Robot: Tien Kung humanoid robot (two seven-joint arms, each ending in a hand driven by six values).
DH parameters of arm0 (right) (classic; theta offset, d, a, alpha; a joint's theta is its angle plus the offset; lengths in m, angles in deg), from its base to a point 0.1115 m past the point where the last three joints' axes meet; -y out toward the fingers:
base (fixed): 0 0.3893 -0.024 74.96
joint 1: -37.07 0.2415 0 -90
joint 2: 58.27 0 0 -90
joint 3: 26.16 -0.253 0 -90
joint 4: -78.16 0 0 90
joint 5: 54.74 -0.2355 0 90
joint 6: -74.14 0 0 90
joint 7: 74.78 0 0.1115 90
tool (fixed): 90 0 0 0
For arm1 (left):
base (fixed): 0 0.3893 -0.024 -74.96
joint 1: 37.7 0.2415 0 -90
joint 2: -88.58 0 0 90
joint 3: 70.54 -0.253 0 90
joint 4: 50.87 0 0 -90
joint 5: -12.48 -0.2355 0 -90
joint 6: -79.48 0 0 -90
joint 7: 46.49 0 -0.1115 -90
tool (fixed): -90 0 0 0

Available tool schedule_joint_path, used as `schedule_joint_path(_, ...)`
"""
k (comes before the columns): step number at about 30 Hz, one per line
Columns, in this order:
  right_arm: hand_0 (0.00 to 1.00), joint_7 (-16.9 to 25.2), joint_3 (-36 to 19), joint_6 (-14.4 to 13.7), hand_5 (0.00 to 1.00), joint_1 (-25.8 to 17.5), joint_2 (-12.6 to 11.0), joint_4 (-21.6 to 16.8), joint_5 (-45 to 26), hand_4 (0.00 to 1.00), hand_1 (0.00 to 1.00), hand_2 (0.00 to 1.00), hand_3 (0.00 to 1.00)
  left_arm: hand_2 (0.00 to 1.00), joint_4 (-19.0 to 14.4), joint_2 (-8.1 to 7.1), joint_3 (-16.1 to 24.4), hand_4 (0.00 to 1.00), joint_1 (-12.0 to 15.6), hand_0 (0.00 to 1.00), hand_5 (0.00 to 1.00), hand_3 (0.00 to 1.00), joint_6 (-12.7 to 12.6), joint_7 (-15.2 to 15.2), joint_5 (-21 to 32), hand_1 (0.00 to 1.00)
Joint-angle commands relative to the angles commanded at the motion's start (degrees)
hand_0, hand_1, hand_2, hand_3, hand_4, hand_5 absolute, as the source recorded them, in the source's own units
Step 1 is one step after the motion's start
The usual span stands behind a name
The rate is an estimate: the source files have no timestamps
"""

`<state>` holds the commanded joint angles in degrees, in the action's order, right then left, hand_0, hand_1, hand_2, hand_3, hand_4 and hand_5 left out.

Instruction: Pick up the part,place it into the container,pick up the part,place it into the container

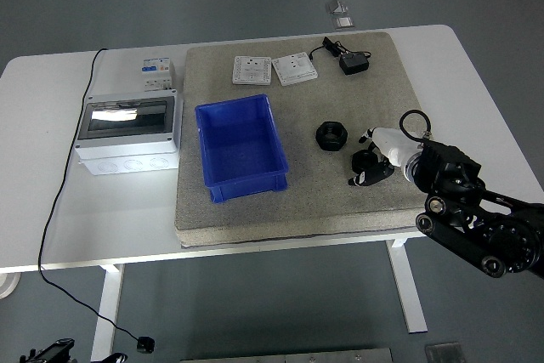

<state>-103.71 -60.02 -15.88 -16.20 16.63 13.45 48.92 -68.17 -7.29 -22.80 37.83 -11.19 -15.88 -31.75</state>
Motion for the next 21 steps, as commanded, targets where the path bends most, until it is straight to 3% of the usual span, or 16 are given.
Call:
schedule_joint_path(1,0.389,0.16,0.03,-0.26,0.356,-0.08,0.08,0.23,0.26,0.93,0.344,0.563,0.621,0.663,0.03,-0.1,-0.02,0.788,0.03,0.7,0.784,0.701,-0.05,-0.13,0.04,0.687)
schedule_joint_path(2,0.331,0.46,0.05,-0.65,0.157,-0.19,0.16,0.49,0.57,0.651,0.289,0.469,0.568,0.657,0.07,-0.2,-0.15,0.788,0.06,0.697,0.784,0.699,-0.14,-0.35,0.24,0.687)
schedule_joint_path(7,0.331,2.57,0.34,-3.14,0.157,-0.83,0.58,1.79,1.81,0.651,0.289,0.469,0.568,0.657,0.34,-0.66,-1.57,0.788,0.18,0.697,0.784,0.699,-0.97,-2.24,3.02,0.687)
schedule_joint_path(8,0.3,2.86,0.41,-3.48,0.083,-0.96,0.65,1.92,1.91,0.523,0.258,0.43,0.555,0.658,0.37,-0.7,-1.79,0.791,0.22,0.695,0.79,0.702,-1.1,-2.57,3.59,0.687)
schedule_joint_path(21,0.264,3.78,-1.93,-4.92,0.037,-1.59,-0.12,1.23,4.21,0.451,0.237,0.424,0.556,0.658,0.36,-0.77,-2.36,0.794,0.31,0.694,0.793,0.705,-1.4,-3.54,5.39,0.686)
